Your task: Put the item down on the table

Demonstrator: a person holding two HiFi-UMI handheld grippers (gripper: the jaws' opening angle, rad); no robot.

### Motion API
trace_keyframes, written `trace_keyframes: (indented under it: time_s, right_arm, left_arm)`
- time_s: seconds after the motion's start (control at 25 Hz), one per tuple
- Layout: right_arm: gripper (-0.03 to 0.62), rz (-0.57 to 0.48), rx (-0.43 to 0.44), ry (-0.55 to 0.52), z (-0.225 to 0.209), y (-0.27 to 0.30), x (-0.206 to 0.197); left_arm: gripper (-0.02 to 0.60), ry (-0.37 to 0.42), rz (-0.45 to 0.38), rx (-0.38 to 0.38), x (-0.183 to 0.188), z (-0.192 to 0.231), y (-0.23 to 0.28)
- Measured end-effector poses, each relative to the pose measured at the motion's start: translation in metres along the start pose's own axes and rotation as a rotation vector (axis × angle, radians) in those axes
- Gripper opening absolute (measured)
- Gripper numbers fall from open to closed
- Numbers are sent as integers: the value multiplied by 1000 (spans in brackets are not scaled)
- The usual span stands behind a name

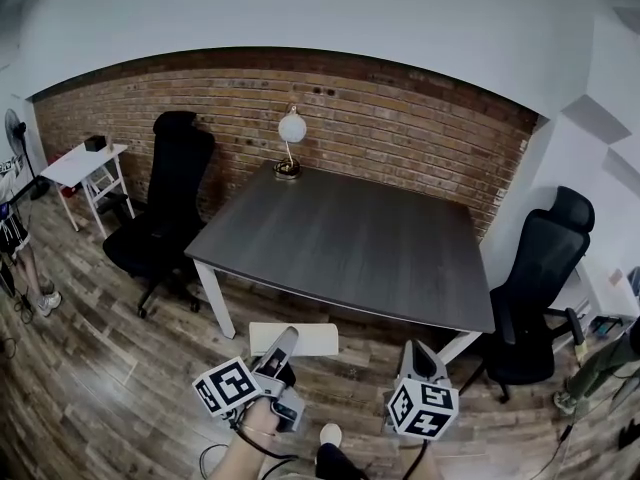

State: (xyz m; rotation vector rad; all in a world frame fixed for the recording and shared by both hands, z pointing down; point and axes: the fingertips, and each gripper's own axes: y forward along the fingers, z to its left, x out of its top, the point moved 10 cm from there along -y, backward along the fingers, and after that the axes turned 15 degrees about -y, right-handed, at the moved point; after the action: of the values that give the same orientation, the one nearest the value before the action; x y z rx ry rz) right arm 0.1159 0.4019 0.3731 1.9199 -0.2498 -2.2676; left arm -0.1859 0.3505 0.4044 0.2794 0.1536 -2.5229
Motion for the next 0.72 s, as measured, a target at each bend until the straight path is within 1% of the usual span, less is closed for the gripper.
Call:
trace_keyframes:
  time_s: [0.12,0.2,0.32,0.52,0.64,0.72]
  right_arm:
    - [32,0,6,-5,-6,23,4]
    - [32,-2,13,-7,-10,40,8]
    - [32,0,23,-9,-18,65,14]
    - [32,-2,42,-18,-32,105,23]
    - [32,1,52,-18,-39,124,26]
    - [32,3,55,-15,-46,136,29]
  left_arm:
    - [164,-11,5,5,5,2,22]
    - [164,7,5,4,11,4,39]
    - [164,6,0,9,18,6,62]
    - [164,-7,-14,26,26,11,97]
    - [164,-33,-24,36,29,13,115]
    - [164,-27,-29,41,32,14,127]
